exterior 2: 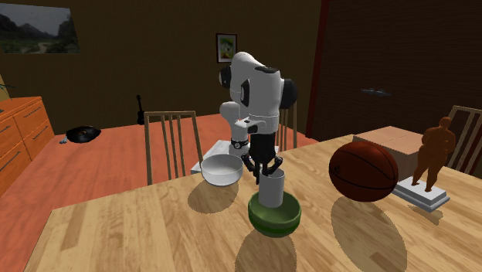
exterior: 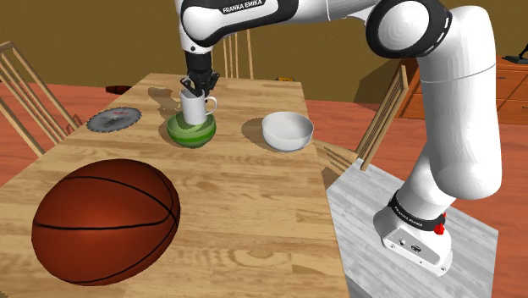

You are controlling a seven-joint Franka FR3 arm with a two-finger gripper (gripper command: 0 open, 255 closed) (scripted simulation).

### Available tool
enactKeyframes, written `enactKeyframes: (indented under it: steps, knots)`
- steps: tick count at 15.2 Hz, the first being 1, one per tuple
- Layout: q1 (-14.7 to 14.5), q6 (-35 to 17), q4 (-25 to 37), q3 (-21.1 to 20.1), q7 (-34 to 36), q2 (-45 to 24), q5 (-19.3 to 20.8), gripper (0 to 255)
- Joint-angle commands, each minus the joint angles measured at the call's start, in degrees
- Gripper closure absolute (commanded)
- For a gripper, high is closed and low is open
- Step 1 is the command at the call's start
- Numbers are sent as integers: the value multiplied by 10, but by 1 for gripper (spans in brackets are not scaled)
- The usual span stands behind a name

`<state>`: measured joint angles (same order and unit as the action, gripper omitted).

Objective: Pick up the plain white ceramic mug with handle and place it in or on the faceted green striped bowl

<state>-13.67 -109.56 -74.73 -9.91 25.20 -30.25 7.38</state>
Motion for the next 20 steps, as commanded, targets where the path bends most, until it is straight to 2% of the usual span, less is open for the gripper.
enactKeyframes:
  steps: [1, 2, 3, 8, 12, 20]
  knots:
    - [0, 0, 0, 0, 0, 0, 0, 255]
    - [0, 0, 0, 0, 0, 0, 0, 255]
    - [0, 0, 0, 0, 0, 0, 0, 0]
    - [0, 0, 0, 0, 0, 0, 0, 0]
    - [-3, 67, 57, -2, -3, 10, -3, 0]
    - [-3, 67, 57, -2, -3, 10, -3, 0]
